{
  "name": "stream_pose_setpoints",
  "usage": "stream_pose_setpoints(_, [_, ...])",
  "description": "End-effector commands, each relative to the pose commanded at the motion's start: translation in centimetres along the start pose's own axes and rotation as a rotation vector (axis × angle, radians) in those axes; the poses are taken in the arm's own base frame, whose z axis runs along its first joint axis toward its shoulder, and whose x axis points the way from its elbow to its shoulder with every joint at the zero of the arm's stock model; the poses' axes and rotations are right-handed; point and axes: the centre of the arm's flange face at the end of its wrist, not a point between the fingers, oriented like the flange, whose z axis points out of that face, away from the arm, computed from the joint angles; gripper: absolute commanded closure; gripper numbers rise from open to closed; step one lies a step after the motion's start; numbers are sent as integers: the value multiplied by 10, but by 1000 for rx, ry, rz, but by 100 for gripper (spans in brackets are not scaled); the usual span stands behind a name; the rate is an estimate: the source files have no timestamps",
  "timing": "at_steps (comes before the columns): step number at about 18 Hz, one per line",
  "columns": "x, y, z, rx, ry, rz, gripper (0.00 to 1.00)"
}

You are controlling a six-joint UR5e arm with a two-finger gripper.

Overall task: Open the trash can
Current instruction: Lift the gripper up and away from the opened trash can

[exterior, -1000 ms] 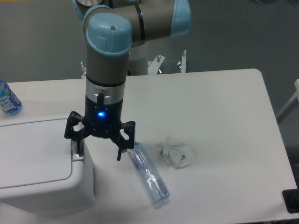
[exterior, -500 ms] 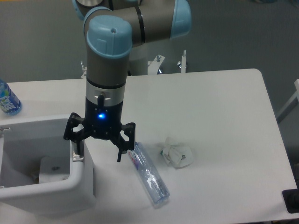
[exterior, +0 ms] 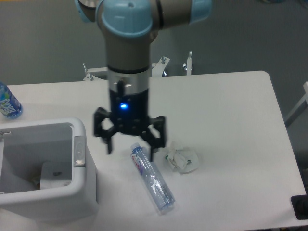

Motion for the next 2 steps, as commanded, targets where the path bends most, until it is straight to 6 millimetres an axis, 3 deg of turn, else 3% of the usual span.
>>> stream_pose_setpoints(2, [-11,12,1,-54,-14,41,0])
